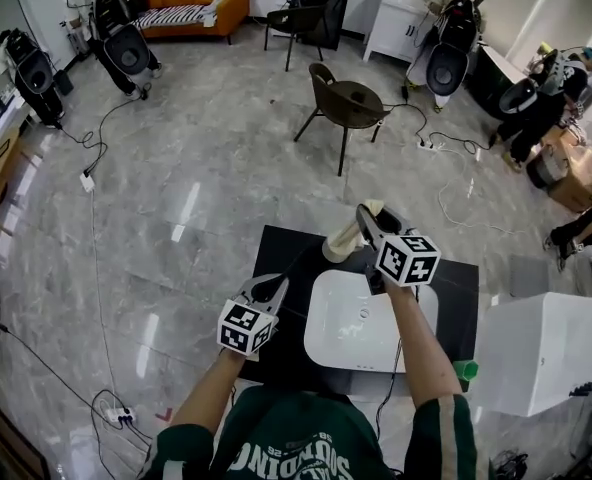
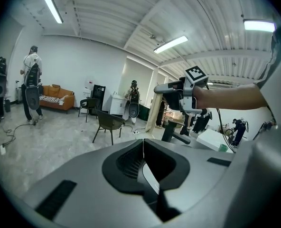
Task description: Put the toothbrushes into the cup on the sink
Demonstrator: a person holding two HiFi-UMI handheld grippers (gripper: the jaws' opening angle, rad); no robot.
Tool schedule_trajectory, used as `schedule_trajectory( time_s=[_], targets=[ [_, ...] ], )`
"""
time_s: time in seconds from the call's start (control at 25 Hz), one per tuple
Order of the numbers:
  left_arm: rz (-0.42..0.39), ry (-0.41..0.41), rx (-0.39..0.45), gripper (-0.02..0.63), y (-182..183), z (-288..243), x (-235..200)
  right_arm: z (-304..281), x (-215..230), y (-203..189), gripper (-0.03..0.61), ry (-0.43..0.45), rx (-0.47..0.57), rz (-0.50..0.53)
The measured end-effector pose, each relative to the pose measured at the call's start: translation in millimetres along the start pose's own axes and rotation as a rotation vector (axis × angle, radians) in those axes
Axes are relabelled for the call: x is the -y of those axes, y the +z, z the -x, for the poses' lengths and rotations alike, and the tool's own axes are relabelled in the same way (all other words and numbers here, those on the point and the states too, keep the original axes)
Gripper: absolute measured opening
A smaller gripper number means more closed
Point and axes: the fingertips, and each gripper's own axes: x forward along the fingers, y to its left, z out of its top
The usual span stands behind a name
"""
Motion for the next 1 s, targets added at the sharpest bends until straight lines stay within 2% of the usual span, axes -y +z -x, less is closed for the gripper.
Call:
schedule_trajectory(
  time_s=[0.16, 0.36, 1.0],
  targets=[
    [0.008, 0.011, -0.004, 0.012, -1.2, -2.5, -9.8, -9.9, 14.2, -0.5, 0.143, -0.044, 0.014, 0.015],
    [0.018, 0.019, -0.009, 0.012, -4.3, -3.1, -18.2, -21.2, 24.2, -22.1, 0.143, -0.077, -0.018, 0.028],
    [0.035, 0.043, -0.018, 0.012, -8.5, 4.1, -36.2, -47.3, 39.4, -92.1, 0.143, -0.124, -0.183, 0.020]
  ],
)
